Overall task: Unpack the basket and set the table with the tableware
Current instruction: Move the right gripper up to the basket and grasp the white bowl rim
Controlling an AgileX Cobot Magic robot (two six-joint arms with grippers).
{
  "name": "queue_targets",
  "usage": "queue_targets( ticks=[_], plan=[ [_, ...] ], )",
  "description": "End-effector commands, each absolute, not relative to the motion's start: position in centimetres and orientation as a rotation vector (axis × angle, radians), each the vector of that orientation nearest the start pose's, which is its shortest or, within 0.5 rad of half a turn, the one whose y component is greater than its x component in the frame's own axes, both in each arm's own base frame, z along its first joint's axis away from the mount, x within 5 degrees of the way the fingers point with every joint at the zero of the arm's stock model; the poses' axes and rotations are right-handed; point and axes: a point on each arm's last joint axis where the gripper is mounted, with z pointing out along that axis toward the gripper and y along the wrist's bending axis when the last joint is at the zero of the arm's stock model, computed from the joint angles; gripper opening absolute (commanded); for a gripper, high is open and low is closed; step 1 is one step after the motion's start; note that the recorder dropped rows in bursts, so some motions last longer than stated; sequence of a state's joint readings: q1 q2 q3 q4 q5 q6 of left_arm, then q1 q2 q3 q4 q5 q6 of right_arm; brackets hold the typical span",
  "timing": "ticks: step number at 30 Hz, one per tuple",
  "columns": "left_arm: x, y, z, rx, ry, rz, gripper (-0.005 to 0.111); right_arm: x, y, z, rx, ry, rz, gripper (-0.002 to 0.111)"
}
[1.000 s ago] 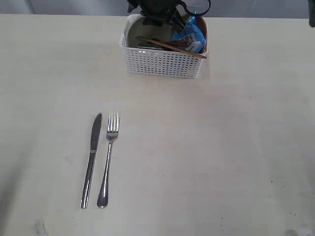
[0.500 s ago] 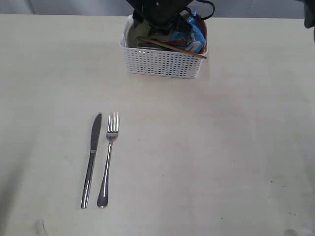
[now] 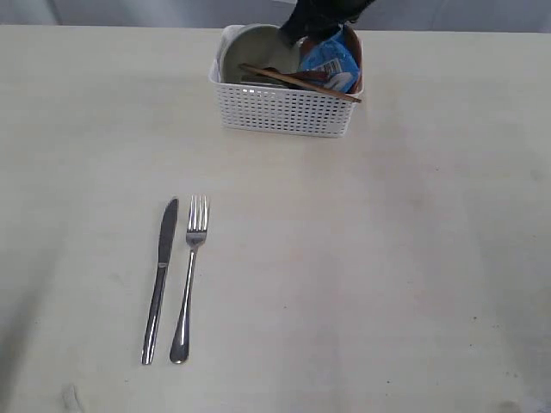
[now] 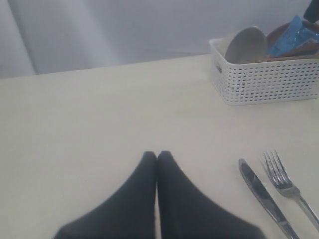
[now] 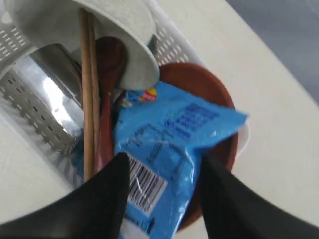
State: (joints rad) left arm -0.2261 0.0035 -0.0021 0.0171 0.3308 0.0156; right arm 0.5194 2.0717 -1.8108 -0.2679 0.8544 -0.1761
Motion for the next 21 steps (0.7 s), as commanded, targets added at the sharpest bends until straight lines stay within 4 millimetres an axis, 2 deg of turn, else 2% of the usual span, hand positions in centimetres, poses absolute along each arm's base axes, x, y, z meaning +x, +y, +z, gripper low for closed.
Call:
queue_targets(
  ticks=[1, 5, 10, 13, 21],
  plan=[
    [5.3, -1.2, 18.4, 0.227, 1.791, -0.145, 0.0, 42.2, 24.2, 25.3, -1.238, 2.056, -0.227, 0.044],
    [5.3, -1.2, 18.4, 0.227, 1.791, -0.145, 0.0, 42.8, 26.0, 24.4, -1.334, 1.867, -0.251, 0.044],
    [5.3, -1.2, 18.4, 0.227, 1.791, -0.145, 0.0, 43.7, 26.0, 21.9, -1.521, 1.766, -0.419, 0.044],
    [5.3, -1.2, 18.4, 0.227, 1.791, -0.145, 0.0, 44.0, 26.1, 20.9, -1.556, 1.744, -0.452, 0.044],
    [5.3, -1.2, 18.4, 0.227, 1.791, -0.145, 0.0, 44.7, 27.0, 19.8, -1.562, 1.627, -0.448, 0.044]
  ],
)
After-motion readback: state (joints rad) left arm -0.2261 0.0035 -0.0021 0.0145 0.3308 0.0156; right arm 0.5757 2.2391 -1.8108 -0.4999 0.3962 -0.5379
